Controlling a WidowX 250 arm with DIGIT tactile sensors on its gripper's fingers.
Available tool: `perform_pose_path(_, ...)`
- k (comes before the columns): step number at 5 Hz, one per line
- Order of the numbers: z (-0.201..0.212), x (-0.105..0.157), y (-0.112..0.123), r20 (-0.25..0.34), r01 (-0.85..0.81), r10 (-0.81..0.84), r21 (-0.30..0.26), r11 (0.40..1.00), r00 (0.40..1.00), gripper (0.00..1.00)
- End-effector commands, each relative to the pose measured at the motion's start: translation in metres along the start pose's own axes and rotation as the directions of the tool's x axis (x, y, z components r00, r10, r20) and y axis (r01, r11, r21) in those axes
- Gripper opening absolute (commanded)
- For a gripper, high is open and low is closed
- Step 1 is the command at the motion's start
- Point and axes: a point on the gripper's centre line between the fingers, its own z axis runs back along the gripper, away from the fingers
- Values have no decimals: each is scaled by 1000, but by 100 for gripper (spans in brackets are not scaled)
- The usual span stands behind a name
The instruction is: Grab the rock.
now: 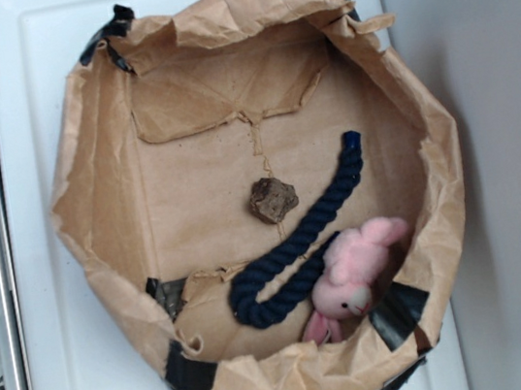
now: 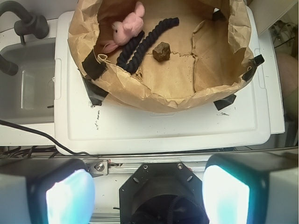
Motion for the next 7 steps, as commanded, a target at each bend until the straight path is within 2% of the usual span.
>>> perform_pose_path(1,0,0,0,0,0,0,0,1000,1000,100)
perform_pose_path(2,-9,42,-2,-1,-6,6,2,1000,1000,100)
perform_pose_path(3,-3,77,-2,21,128,-127,-55,990,992,100)
perform_pose_path(6,-3,77,-2,21,128,-127,-55,990,992,100)
perform_pose_path(7,-34,108,-7,-43,110,-110,-2,994,993,100)
